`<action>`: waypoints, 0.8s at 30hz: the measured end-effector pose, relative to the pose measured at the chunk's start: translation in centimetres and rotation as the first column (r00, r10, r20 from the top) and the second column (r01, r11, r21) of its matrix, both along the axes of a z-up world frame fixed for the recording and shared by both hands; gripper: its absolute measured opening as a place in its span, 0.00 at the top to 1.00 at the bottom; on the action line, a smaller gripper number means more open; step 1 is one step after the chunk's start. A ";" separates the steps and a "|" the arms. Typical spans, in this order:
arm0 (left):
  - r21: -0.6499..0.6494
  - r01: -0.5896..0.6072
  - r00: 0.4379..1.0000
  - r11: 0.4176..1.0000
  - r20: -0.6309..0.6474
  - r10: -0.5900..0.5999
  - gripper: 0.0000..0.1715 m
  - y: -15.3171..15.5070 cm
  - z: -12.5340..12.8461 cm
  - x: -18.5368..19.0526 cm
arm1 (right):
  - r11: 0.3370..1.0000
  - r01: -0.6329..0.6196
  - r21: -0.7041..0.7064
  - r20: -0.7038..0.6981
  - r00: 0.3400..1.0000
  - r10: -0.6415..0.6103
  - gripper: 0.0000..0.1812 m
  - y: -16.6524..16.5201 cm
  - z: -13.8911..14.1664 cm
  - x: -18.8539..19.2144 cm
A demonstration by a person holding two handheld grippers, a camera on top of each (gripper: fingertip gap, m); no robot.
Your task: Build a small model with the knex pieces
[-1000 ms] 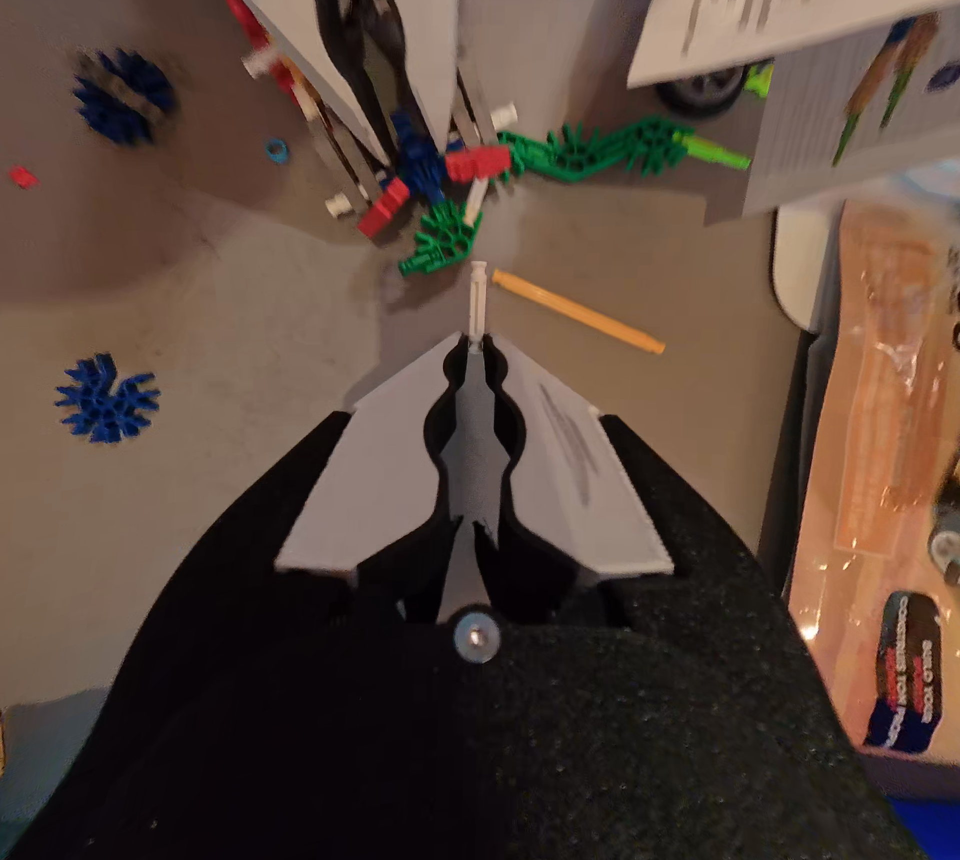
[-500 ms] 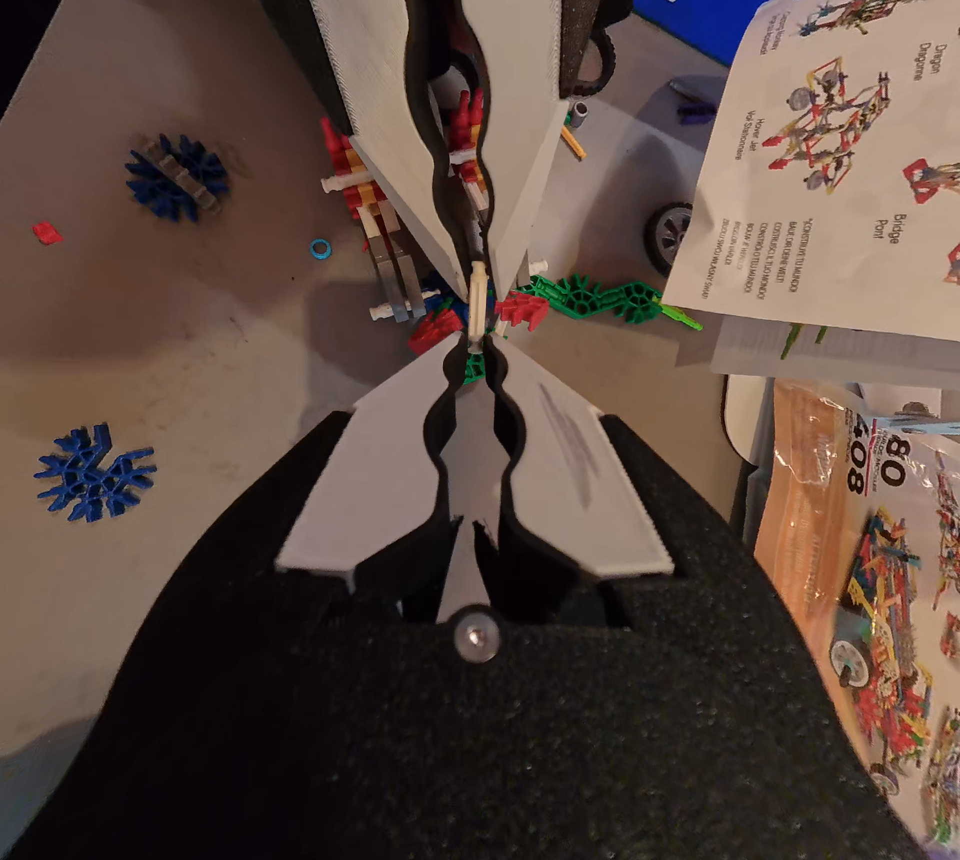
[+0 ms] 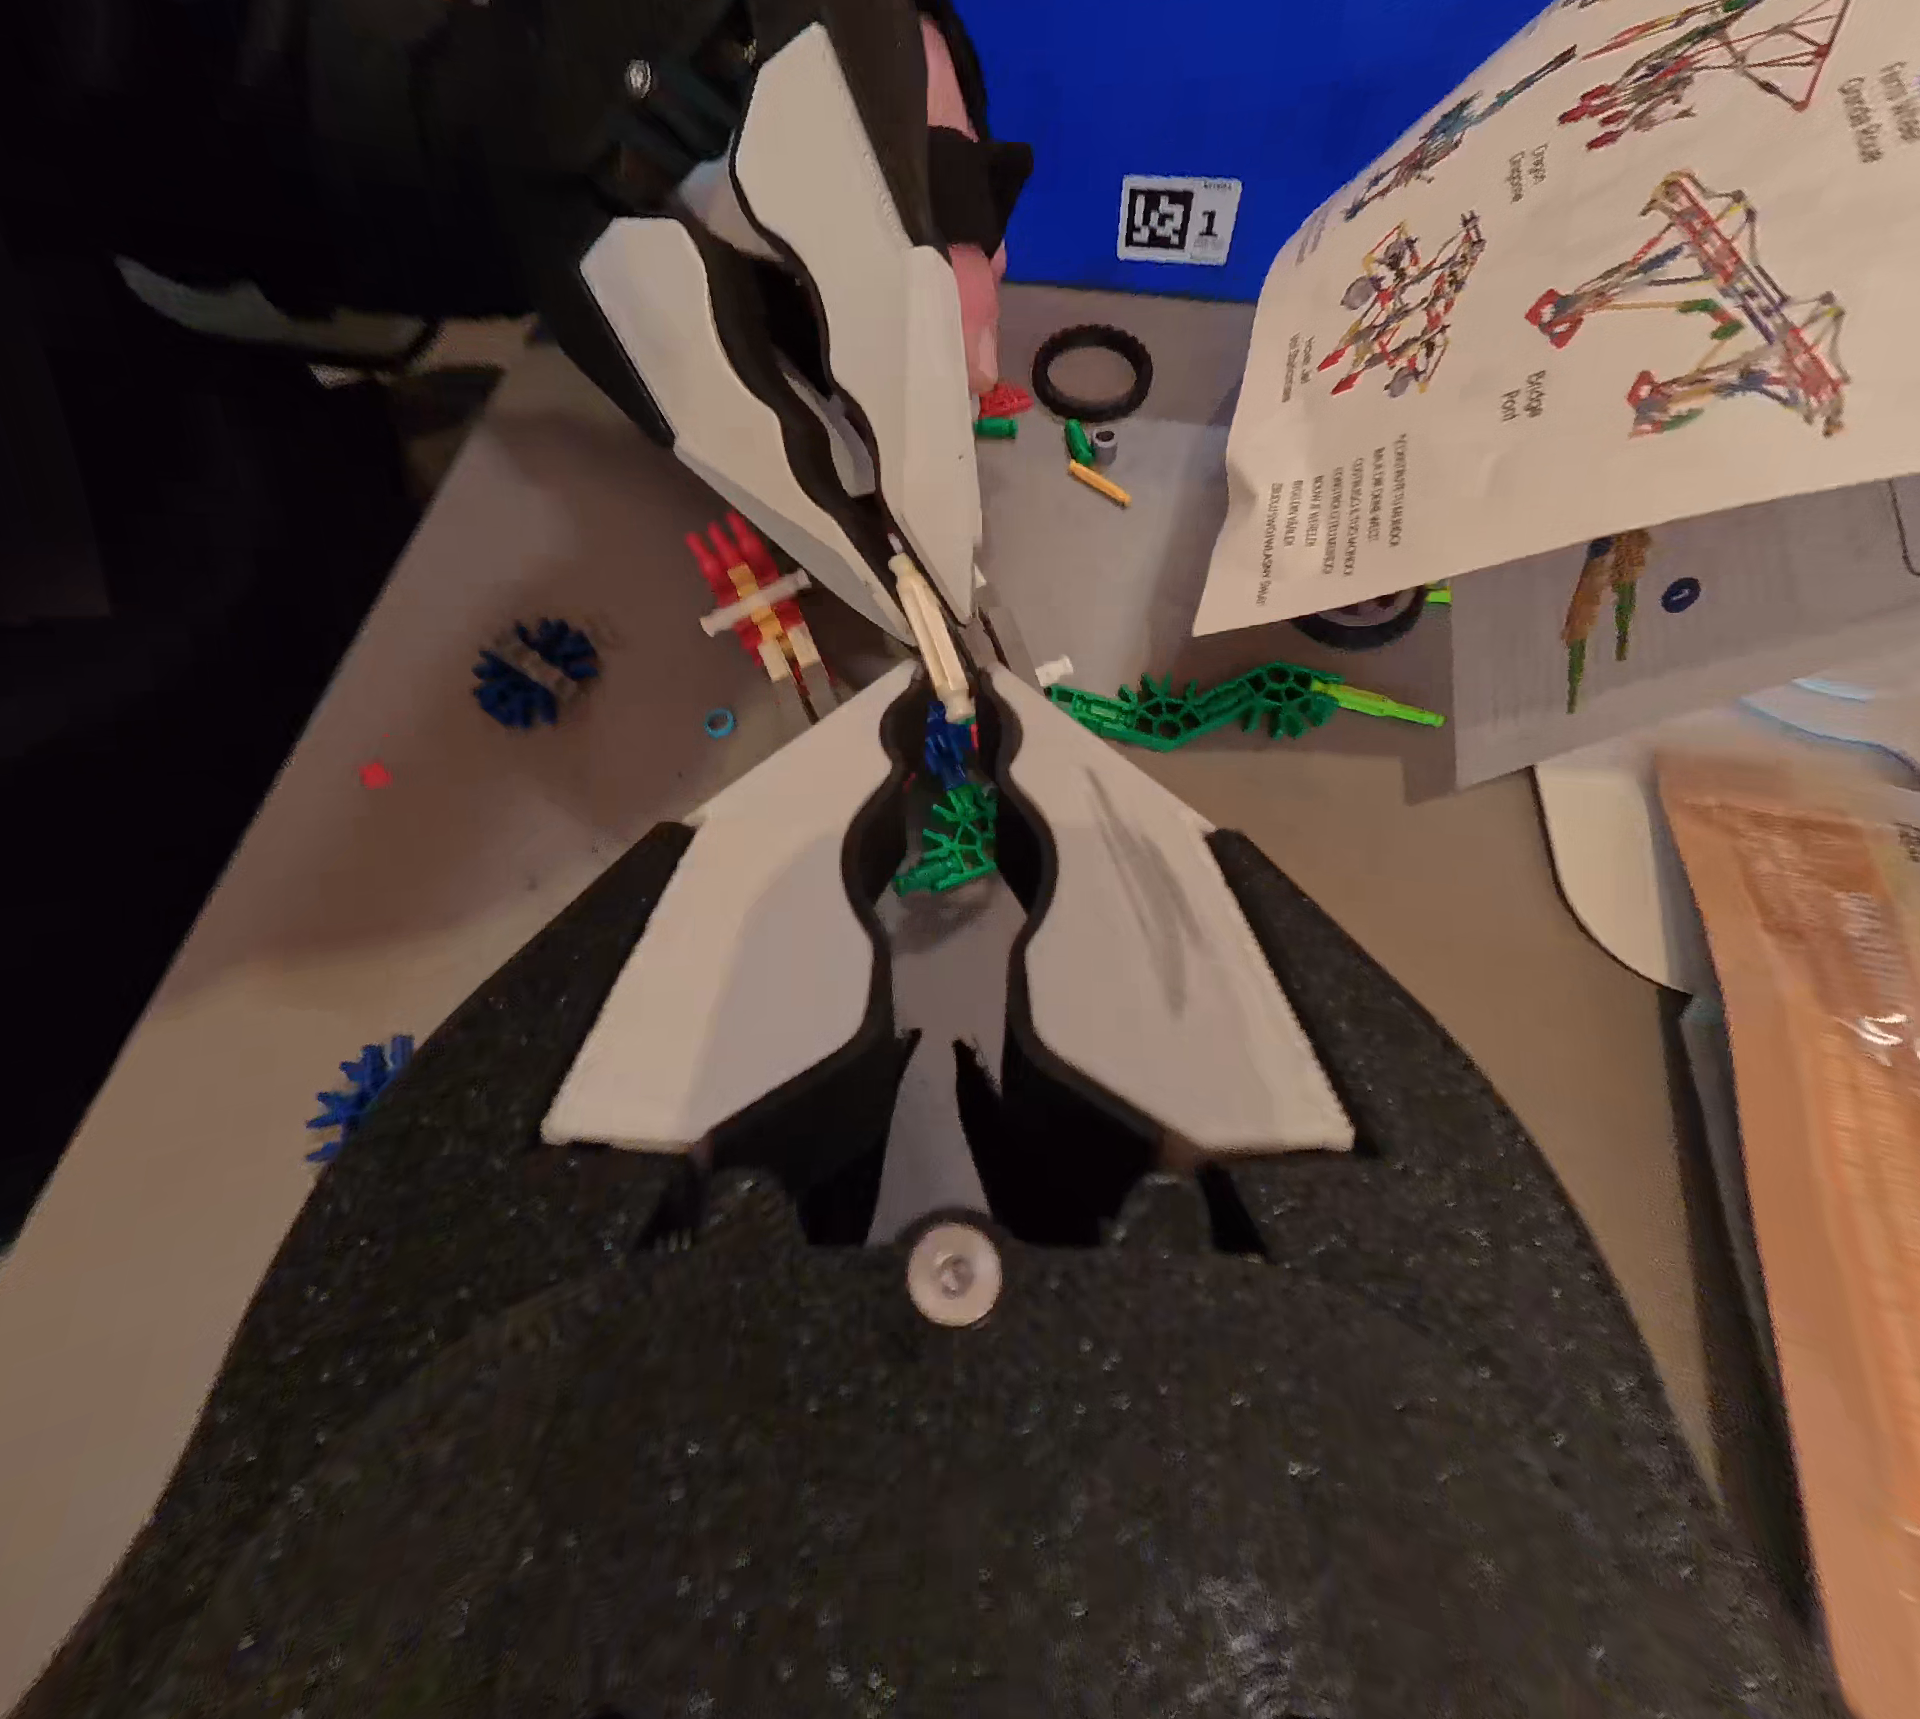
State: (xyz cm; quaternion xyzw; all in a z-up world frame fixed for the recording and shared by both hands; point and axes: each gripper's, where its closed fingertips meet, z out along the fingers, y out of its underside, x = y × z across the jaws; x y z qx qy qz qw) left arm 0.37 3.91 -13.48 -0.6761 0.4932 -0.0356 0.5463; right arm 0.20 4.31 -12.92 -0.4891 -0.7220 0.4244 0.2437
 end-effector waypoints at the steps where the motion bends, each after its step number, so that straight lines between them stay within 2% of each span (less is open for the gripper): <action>1: 0.020 0.000 1.000 1.000 0.013 0.000 0.98 0.0 0.4 0.0 | 0.999 0.001 -0.038 -0.014 1.000 -0.001 0.95 0.0 0.2 -0.1; 6: 0.082 0.004 0.997 0.997 0.070 -0.010 0.98 0.0 1.7 0.2 | 0.982 -0.033 -0.184 -0.086 0.996 0.017 0.95 -0.6 1.4 -0.5; 11: 0.058 0.007 0.991 0.998 0.137 -0.015 0.97 0.1 2.1 0.0 | 0.966 -0.049 -0.252 -0.140 0.990 0.014 0.96 -0.7 2.2 -0.7; 16: -0.025 0.009 0.998 1.000 0.054 -0.008 0.97 0.1 -0.2 -0.2 | 0.982 -0.052 -0.183 -0.107 0.994 0.033 0.98 -0.8 1.3 -0.7; 19: -0.103 0.007 1.000 0.995 -0.022 -0.009 0.92 -0.2 -2.0 -0.6 | 0.996 -0.042 -0.084 -0.030 0.999 0.039 0.97 -0.6 -0.3 -0.6; 24: -0.214 0.033 0.998 0.976 -0.049 -0.045 0.91 -1.1 -3.6 -0.8 | 0.998 -0.049 0.045 0.083 0.996 0.045 0.97 -0.7 -2.8 -0.3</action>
